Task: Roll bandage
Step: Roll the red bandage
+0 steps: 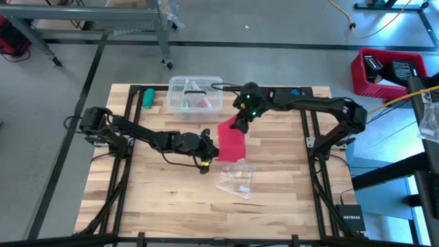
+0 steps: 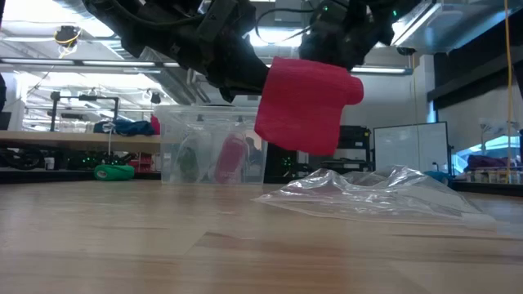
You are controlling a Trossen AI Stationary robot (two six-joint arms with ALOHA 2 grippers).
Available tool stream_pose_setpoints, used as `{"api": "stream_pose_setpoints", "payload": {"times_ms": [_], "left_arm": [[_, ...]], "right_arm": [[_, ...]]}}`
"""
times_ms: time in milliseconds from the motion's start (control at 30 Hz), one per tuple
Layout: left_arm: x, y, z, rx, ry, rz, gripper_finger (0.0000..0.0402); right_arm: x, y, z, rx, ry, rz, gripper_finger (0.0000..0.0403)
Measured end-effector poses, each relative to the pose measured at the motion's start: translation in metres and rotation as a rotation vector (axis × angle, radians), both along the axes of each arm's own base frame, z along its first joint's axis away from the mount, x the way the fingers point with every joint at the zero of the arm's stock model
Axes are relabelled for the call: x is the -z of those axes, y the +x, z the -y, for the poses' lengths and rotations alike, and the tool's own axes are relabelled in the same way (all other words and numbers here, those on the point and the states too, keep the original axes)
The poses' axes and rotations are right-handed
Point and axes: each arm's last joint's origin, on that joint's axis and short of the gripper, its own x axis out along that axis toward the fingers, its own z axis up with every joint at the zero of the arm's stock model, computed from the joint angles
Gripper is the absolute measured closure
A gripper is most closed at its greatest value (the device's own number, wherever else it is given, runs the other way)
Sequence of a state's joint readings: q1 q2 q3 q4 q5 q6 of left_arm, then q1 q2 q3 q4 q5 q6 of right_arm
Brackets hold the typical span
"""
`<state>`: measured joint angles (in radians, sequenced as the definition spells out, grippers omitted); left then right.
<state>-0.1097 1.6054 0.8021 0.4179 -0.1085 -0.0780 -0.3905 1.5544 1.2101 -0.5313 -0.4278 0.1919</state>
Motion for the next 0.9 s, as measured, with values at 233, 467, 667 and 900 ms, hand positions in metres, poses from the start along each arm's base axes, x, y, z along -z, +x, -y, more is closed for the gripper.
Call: {"api": "stream_pose_setpoints", "payload": {"times_ms": [233,467,667,900], "left_arm": [[0.0,0.0,0.0,-0.001,0.008,-0.004,0.0389],[0.001,0.0,0.0,-0.002,0.007,-0.011,0.0389],[0.001,-0.001,0.0,0.009,0.036,-0.019,0.0389],[0.001,0.0,-0.004,-0.001,0.042,-0.02,0.0389]], "right_arm": [[-0.053,-0.01,0.007,0.022,-0.13,-0.062,0.0155],[-0.068,-0.022,-0.001,-0.11,-0.066,-0.131,0.0155],[-0.066,-0.027,-0.003,-0.074,-0.056,-0.191,0.0155],[-0.063,-0.043,-0.045,-0.354,-0.001,-0.278,0.0155]]}}
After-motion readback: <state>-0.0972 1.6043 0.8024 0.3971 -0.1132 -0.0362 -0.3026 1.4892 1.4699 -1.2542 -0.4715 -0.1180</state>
